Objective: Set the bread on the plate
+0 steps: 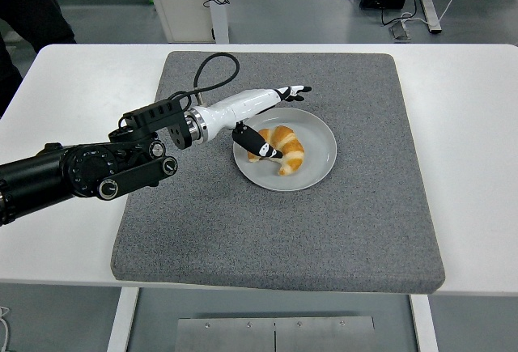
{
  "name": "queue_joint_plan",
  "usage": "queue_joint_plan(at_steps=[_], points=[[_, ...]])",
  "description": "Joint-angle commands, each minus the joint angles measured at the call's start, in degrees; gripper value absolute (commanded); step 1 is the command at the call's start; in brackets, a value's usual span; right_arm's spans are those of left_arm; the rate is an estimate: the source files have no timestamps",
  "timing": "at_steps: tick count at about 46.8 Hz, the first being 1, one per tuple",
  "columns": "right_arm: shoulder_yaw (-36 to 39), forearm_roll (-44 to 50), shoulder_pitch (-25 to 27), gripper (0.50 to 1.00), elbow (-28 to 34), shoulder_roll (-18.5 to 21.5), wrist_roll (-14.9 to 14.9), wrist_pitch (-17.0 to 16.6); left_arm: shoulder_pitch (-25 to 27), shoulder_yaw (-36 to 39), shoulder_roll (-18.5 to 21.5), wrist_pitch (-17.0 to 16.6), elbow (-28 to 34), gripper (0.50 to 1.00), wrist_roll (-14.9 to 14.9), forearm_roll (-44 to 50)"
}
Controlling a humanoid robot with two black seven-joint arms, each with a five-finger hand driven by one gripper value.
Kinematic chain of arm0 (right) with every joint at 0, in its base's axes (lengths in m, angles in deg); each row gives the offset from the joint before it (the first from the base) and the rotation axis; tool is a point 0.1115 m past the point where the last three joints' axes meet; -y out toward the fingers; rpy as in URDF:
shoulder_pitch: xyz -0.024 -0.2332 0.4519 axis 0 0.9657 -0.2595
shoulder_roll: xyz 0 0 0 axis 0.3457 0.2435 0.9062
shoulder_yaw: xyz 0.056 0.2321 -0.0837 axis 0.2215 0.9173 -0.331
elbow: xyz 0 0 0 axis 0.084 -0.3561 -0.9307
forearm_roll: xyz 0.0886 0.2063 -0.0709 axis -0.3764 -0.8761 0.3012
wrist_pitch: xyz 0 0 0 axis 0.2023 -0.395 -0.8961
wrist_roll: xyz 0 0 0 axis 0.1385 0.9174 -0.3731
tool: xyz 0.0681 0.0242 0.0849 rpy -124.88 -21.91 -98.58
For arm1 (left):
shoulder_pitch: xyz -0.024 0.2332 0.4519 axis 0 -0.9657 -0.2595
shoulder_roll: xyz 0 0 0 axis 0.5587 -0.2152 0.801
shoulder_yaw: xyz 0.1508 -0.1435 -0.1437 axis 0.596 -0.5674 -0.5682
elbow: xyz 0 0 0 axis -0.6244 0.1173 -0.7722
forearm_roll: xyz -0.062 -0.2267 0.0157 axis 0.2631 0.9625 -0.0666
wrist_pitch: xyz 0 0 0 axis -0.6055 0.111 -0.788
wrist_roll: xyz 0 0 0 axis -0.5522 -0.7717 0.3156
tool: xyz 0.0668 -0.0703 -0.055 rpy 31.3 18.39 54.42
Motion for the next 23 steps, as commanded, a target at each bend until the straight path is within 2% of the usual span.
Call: queue_joint_plan(at_steps=[1, 4, 7, 16, 23], points=[[0.00, 0.00, 0.01, 1.000, 0.00, 0.00, 0.00, 0.07, -0.27, -5.12, 0.18, 5.06, -0.10, 0.958, -0.09, 5.20], [0.00, 0.00, 0.01, 1.000, 0.00, 0.00, 0.00, -0.02, -0.62, -8.64, 0.62, 8.93, -0.11, 0.958, -0.18, 8.72], [0.00, 0.00, 0.01, 1.000, 0.00, 0.00, 0.00, 0.07, -0.80, -10.75, 1.23, 10.61, -0.11, 0.960, -0.36, 11.09], [0.00, 0.00, 0.01, 1.000, 0.00, 0.00, 0.00, -0.02, -2.20, -16.46, 2.12, 9.47, -0.11, 0.963, -0.62, 17.77], [0.00, 0.00, 0.01, 1.000, 0.00, 0.00, 0.00, 0.07, -2.73, -20.15, 3.17, 6.22, -0.19, 0.965, -0.45, 24.62]])
